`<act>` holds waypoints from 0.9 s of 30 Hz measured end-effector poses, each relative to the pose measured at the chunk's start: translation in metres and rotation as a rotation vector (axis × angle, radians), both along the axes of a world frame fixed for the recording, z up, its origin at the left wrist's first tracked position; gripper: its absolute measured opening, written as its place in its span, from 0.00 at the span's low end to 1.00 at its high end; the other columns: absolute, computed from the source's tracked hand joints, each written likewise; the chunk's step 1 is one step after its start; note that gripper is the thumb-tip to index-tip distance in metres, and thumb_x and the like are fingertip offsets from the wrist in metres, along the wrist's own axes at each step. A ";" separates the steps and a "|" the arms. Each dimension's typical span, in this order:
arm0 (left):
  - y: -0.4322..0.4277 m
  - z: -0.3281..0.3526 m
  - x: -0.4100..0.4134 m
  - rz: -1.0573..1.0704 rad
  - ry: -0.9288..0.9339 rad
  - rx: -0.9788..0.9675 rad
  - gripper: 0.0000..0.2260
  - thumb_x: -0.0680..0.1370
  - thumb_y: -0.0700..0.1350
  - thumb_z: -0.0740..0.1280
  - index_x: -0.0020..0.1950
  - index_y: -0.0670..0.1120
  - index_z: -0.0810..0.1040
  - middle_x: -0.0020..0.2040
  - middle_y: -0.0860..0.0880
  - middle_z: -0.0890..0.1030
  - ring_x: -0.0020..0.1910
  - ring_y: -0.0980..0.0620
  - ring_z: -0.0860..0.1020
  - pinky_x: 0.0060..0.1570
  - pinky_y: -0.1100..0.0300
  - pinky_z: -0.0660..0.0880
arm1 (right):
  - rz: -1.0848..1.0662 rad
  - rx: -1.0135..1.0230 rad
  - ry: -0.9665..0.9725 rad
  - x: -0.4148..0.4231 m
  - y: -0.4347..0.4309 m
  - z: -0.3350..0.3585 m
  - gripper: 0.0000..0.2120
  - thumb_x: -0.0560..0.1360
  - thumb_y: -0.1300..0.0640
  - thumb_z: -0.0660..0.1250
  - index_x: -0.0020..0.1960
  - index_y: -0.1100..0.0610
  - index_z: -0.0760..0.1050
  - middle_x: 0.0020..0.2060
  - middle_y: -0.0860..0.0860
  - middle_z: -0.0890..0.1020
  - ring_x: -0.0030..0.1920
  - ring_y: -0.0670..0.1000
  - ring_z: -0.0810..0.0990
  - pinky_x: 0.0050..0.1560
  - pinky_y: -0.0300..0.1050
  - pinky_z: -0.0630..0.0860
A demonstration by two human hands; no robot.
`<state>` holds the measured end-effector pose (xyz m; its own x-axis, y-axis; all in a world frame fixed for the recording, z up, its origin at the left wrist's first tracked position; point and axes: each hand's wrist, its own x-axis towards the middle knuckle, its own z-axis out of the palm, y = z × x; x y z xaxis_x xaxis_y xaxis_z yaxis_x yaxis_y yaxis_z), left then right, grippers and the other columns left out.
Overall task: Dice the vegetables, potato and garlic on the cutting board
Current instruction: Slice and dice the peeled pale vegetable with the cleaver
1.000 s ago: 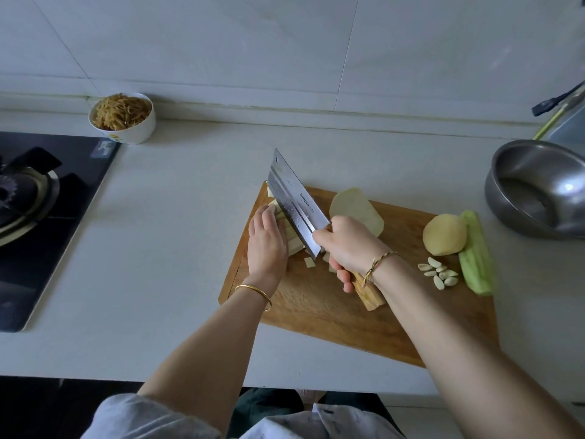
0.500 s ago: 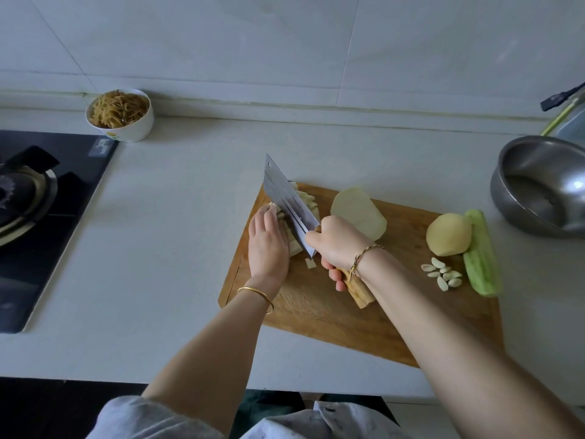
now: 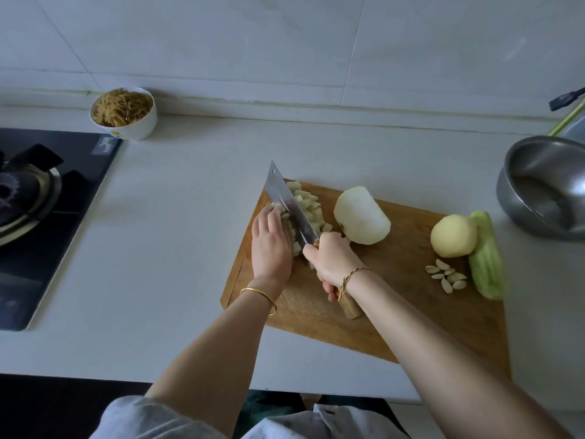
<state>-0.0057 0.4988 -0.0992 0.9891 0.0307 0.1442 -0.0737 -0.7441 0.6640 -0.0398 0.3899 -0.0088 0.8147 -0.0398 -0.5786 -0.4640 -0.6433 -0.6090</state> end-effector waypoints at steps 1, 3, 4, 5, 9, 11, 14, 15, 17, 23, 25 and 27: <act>0.000 0.000 0.000 -0.005 0.000 -0.003 0.15 0.82 0.39 0.56 0.68 0.39 0.68 0.69 0.41 0.68 0.68 0.41 0.65 0.67 0.51 0.66 | -0.005 0.010 0.000 -0.001 -0.001 0.000 0.11 0.80 0.56 0.54 0.44 0.62 0.66 0.29 0.58 0.73 0.20 0.53 0.73 0.27 0.48 0.76; 0.001 0.003 -0.001 -0.013 0.010 -0.012 0.15 0.82 0.41 0.55 0.69 0.39 0.67 0.70 0.42 0.68 0.69 0.43 0.65 0.67 0.53 0.65 | -0.031 0.046 0.013 -0.002 -0.004 -0.002 0.10 0.80 0.56 0.54 0.45 0.62 0.65 0.28 0.57 0.71 0.20 0.53 0.72 0.27 0.48 0.76; 0.001 0.004 -0.002 -0.009 0.017 -0.016 0.16 0.83 0.42 0.54 0.69 0.40 0.67 0.70 0.42 0.67 0.69 0.44 0.64 0.67 0.54 0.65 | -0.049 0.076 0.025 -0.003 -0.006 -0.002 0.09 0.80 0.57 0.54 0.46 0.62 0.65 0.27 0.57 0.71 0.20 0.52 0.71 0.26 0.47 0.76; 0.002 0.005 -0.003 -0.007 0.023 -0.021 0.16 0.83 0.43 0.53 0.69 0.40 0.66 0.71 0.43 0.67 0.70 0.44 0.64 0.66 0.54 0.65 | -0.060 0.101 0.033 -0.004 -0.007 -0.001 0.09 0.80 0.57 0.54 0.47 0.62 0.66 0.27 0.56 0.70 0.20 0.51 0.70 0.25 0.46 0.76; 0.001 0.009 -0.003 -0.010 0.033 -0.029 0.16 0.83 0.44 0.53 0.69 0.40 0.66 0.71 0.43 0.67 0.70 0.45 0.64 0.65 0.56 0.65 | -0.067 0.147 0.005 -0.006 -0.013 0.000 0.07 0.79 0.57 0.55 0.48 0.61 0.66 0.27 0.55 0.70 0.17 0.48 0.68 0.22 0.42 0.74; 0.001 0.010 -0.002 -0.013 0.041 -0.035 0.15 0.83 0.44 0.53 0.69 0.41 0.66 0.70 0.44 0.68 0.69 0.45 0.65 0.64 0.56 0.66 | -0.085 0.156 -0.021 -0.008 -0.014 0.001 0.06 0.79 0.57 0.55 0.47 0.59 0.66 0.26 0.55 0.70 0.17 0.48 0.67 0.21 0.42 0.73; 0.003 0.012 -0.001 -0.014 0.051 -0.060 0.15 0.84 0.45 0.53 0.68 0.42 0.67 0.69 0.45 0.69 0.68 0.46 0.66 0.64 0.57 0.65 | -0.124 0.172 -0.068 -0.011 -0.017 0.006 0.06 0.78 0.58 0.56 0.42 0.58 0.65 0.25 0.54 0.70 0.17 0.50 0.68 0.20 0.41 0.71; 0.004 0.011 0.000 -0.010 0.059 -0.064 0.15 0.84 0.46 0.53 0.68 0.43 0.67 0.68 0.45 0.70 0.67 0.47 0.67 0.64 0.57 0.66 | -0.130 0.177 -0.090 -0.012 -0.018 0.009 0.07 0.78 0.58 0.56 0.41 0.57 0.65 0.24 0.54 0.70 0.16 0.50 0.68 0.20 0.41 0.71; 0.005 0.011 0.001 -0.004 0.066 -0.074 0.15 0.83 0.47 0.53 0.68 0.44 0.67 0.67 0.46 0.71 0.66 0.47 0.68 0.65 0.55 0.67 | -0.125 0.179 -0.120 -0.013 -0.019 0.014 0.06 0.77 0.59 0.56 0.42 0.59 0.65 0.24 0.54 0.70 0.15 0.50 0.67 0.20 0.39 0.69; 0.011 0.012 -0.002 0.015 0.080 -0.144 0.17 0.83 0.45 0.53 0.72 0.45 0.65 0.71 0.47 0.69 0.69 0.49 0.66 0.69 0.53 0.65 | -0.117 0.176 -0.149 -0.021 -0.018 0.026 0.07 0.77 0.60 0.56 0.40 0.60 0.65 0.24 0.54 0.68 0.15 0.51 0.65 0.18 0.39 0.67; 0.013 0.013 -0.005 0.043 0.078 -0.168 0.17 0.83 0.43 0.53 0.71 0.43 0.64 0.70 0.46 0.68 0.69 0.49 0.66 0.66 0.60 0.63 | -0.117 0.172 -0.147 -0.023 -0.017 0.028 0.08 0.77 0.59 0.56 0.40 0.60 0.65 0.25 0.55 0.69 0.15 0.50 0.65 0.18 0.38 0.67; 0.015 0.013 -0.006 0.075 0.063 -0.206 0.15 0.83 0.41 0.54 0.70 0.41 0.66 0.68 0.45 0.70 0.66 0.49 0.68 0.61 0.65 0.62 | -0.109 0.163 -0.146 -0.024 -0.016 0.030 0.09 0.77 0.59 0.56 0.39 0.59 0.64 0.25 0.54 0.69 0.14 0.49 0.65 0.18 0.38 0.67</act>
